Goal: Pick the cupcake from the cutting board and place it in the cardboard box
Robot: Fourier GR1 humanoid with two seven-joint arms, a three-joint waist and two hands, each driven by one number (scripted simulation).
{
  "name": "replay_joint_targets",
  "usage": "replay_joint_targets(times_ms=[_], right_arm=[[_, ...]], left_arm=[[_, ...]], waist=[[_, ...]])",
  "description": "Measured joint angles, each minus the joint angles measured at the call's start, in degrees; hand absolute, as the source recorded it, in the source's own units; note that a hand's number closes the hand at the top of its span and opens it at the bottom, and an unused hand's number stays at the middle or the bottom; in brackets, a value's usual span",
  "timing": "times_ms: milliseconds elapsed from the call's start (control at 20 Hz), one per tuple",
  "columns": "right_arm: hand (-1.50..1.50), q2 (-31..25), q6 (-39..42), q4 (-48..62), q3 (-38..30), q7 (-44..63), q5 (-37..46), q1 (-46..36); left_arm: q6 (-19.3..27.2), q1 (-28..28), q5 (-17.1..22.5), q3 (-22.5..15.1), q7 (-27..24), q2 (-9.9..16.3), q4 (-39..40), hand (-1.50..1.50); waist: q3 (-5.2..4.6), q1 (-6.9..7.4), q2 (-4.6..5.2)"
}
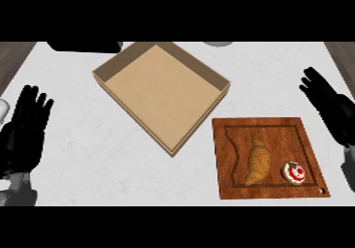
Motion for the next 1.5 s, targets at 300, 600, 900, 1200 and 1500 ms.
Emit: replay_joint_targets(times_ms=[300,600,900,1200,1500], right_arm=[[-1.5,-6.1,-10.2,-7.5,-8.5,-1.4,4.5,1.6],[-1.5,-13.0,-18.8,-14.5,-13.6,-0.3,14.1,14.4],[-1.5,-15.0,-22.1,-28.4,-14.1,-2.0,23.8,30.8],[-1.5,-19.7,-18.9,-39.8,-12.0,8.5,33.1,40.2],[-1.5,-25.5,-9.6,-49.1,-6.6,25.1,38.5,42.2]], left_arm=[[-4.2,-0.4,-6.8,-3.0,-2.1,6.9,-2.0,0.0],[-9.3,-0.3,-12.3,-7.8,-3.6,11.6,-3.3,0.0],[-11.7,-1.9,-15.0,-10.9,-5.2,11.5,-2.4,0.0],[-13.3,-4.9,-16.6,-12.3,-6.5,10.3,-0.3,0.0],[-13.8,-6.5,-18.3,-14.1,-7.3,8.5,0.7,0.0]], waist=[[0.9,-6.72,-1.58],[1.02,-9.81,-1.54],[1.11,-7.68,-0.85],[1.06,-4.92,-0.25],[1.06,-2.71,0.19]])
